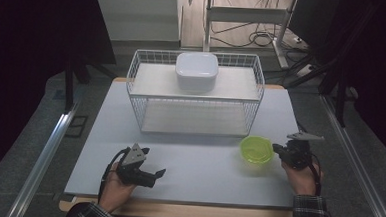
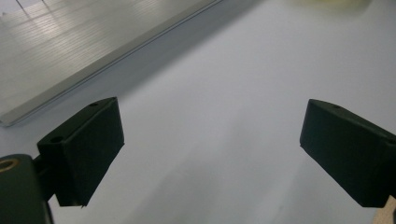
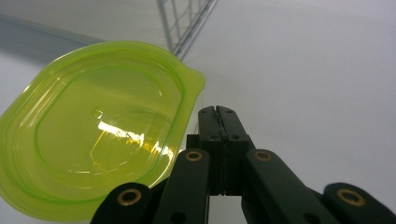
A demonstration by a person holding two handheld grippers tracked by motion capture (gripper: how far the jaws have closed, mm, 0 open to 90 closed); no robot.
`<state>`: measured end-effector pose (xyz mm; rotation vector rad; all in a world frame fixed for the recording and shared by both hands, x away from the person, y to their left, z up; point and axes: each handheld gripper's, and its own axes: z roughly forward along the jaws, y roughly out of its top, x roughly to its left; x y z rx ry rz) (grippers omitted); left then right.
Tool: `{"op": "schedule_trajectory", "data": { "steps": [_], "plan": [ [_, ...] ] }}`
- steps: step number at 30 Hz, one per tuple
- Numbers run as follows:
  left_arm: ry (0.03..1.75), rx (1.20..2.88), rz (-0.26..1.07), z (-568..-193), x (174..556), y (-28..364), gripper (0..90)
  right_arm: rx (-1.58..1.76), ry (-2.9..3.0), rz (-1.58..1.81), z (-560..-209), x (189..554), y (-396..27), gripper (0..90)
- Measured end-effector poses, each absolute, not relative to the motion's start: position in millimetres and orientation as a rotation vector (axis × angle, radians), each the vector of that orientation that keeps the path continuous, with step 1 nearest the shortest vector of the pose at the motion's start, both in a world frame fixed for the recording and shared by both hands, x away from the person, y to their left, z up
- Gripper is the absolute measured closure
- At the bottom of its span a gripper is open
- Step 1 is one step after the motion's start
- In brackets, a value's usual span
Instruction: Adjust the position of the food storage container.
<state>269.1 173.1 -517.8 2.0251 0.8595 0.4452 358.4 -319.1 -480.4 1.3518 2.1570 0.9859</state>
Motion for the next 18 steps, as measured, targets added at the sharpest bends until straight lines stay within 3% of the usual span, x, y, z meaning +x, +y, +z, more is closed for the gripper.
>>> {"op": "schedule_trajectory", "data": {
  "steps": [18],
  "plan": [
    [0.856, 2.032, 0.445, -518, 269, 172, 6.0, 1.266, 2.285, 1.048, -485, 356, -274, 89.8]
  ]
}}
